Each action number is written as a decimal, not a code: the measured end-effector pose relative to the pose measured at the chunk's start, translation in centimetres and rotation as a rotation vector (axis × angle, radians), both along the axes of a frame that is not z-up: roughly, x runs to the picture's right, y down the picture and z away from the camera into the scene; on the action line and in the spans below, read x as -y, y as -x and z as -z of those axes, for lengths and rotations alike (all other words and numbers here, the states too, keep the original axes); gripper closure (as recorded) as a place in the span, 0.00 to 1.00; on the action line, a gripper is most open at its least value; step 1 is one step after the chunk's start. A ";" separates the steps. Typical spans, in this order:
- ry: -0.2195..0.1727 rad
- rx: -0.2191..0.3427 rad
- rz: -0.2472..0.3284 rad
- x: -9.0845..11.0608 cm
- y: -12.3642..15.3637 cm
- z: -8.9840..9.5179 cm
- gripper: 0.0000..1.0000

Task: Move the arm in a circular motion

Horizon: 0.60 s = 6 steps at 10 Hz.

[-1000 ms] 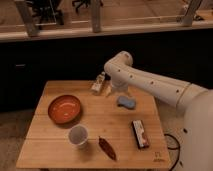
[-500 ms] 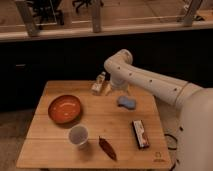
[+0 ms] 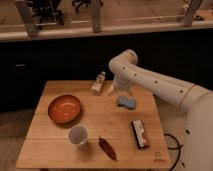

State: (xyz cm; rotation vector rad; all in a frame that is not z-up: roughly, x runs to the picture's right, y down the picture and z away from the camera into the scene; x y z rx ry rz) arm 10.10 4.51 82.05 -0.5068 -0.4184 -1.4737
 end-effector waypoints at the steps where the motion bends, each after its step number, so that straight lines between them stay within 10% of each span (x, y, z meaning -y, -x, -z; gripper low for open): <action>1: 0.001 0.004 -0.009 -0.4 -0.4 0.4 0.20; 6: -0.006 0.010 -0.027 -1.0 -2.1 1.0 0.20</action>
